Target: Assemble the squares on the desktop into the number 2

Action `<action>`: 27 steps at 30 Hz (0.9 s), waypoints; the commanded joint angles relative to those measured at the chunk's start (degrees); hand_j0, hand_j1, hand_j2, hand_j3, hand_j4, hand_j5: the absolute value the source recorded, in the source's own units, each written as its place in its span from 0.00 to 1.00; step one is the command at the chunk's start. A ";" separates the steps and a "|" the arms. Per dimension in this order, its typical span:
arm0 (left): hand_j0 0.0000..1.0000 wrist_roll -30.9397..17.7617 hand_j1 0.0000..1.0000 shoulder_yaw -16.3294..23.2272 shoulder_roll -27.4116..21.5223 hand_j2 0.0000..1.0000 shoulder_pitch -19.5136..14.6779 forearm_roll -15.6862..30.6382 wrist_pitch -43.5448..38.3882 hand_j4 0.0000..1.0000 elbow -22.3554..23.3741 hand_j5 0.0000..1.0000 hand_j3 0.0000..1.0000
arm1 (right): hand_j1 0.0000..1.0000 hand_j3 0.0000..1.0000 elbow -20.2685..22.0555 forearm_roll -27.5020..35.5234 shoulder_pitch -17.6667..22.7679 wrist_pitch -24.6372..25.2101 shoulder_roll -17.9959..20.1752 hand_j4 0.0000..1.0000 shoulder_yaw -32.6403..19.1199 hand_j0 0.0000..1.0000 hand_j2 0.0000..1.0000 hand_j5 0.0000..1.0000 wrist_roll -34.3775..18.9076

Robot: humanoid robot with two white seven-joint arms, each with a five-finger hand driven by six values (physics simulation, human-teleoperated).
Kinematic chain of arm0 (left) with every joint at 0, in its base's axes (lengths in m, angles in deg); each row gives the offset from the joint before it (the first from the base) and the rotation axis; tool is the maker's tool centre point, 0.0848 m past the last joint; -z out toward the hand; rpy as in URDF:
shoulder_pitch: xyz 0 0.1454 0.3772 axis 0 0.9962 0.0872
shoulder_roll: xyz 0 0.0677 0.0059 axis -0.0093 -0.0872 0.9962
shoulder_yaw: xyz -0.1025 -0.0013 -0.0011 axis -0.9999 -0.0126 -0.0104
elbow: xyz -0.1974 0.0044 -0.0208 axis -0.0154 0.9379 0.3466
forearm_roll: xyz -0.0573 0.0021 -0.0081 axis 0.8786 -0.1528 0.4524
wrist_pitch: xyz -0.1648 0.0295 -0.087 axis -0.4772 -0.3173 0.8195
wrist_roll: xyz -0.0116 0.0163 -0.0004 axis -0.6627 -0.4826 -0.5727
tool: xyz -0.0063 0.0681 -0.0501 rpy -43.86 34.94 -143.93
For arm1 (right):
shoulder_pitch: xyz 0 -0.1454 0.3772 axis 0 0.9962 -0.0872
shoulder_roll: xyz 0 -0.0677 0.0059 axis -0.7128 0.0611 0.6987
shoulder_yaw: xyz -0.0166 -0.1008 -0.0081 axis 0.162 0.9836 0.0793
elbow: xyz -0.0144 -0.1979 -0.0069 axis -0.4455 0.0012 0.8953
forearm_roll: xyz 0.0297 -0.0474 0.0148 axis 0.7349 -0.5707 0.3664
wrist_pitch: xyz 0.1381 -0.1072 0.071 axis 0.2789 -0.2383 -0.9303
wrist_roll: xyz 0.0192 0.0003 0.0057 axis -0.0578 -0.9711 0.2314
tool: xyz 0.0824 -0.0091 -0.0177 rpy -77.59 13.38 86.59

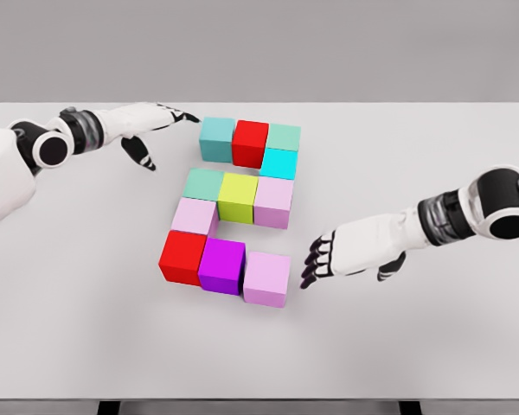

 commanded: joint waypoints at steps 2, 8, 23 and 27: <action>1.00 -0.06 1.00 -0.21 -2.34 1.00 -0.09 0.44 0.54 1.00 -0.25 1.00 1.00 | 1.00 1.00 0.64 0.02 0.00 0.13 -0.27 1.00 0.29 1.00 1.00 1.00 0.02; 1.00 0.03 1.00 -0.39 -14.47 1.00 0.35 10.11 15.51 1.00 0.19 1.00 1.00 | 1.00 1.00 0.91 0.11 0.00 0.13 -1.15 1.00 0.29 1.00 1.00 1.00 0.02; 1.00 -0.67 1.00 -0.74 -14.21 1.00 4.22 12.57 15.51 1.00 0.71 1.00 1.00 | 1.00 1.00 0.91 0.46 -0.88 0.13 -2.91 1.00 0.20 1.00 1.00 1.00 0.02; 1.00 -1.64 1.00 -0.39 -14.04 1.00 4.22 12.49 15.51 1.00 0.27 1.00 1.00 | 1.00 1.00 0.91 0.55 -1.14 0.13 -2.99 1.00 0.20 1.00 1.00 1.00 0.02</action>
